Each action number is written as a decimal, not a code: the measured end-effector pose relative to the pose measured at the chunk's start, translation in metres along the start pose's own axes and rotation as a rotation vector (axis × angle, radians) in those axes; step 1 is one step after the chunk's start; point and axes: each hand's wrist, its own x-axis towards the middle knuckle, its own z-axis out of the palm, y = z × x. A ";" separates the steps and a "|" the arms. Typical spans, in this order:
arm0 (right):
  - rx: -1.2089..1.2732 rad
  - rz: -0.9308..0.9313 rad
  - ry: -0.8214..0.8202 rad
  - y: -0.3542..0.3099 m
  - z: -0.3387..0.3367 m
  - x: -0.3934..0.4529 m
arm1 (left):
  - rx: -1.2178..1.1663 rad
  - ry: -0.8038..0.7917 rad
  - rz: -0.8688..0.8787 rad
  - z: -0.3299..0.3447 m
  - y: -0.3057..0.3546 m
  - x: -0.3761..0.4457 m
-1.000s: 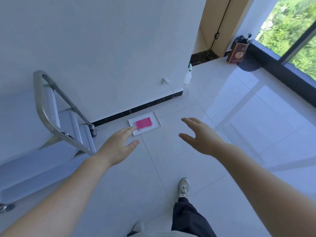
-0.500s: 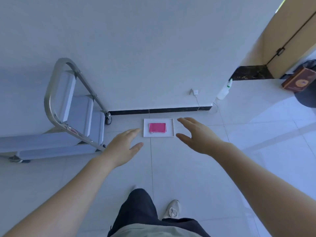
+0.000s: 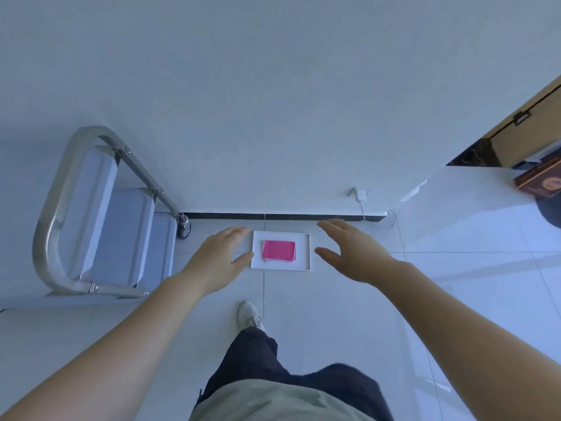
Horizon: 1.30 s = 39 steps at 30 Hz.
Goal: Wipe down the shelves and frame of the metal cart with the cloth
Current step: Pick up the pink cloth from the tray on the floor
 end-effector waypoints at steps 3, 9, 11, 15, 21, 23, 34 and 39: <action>-0.001 0.000 -0.012 0.003 -0.005 0.039 | 0.012 -0.012 -0.007 -0.011 -0.015 0.034; -0.039 -0.071 -0.106 0.018 -0.007 0.104 | 0.039 -0.011 -0.040 -0.008 -0.033 0.082; -0.062 -0.117 -0.147 0.030 -0.005 0.126 | 0.040 -0.012 -0.063 0.003 -0.038 0.097; -0.126 -0.203 -0.234 0.063 0.011 0.170 | 0.059 0.005 -0.115 0.040 -0.045 0.128; -0.262 -0.306 -0.372 0.119 0.069 0.239 | 0.042 0.040 -0.200 0.119 -0.075 0.190; -0.290 -0.327 -0.394 0.134 0.096 0.263 | 0.031 0.055 -0.209 0.147 -0.092 0.209; -0.392 -0.368 -0.493 0.225 0.321 0.380 | 0.198 -0.019 -0.181 0.321 -0.226 0.311; -0.429 -0.293 -0.553 0.271 0.449 0.433 | 0.297 -0.071 -0.137 0.410 -0.295 0.351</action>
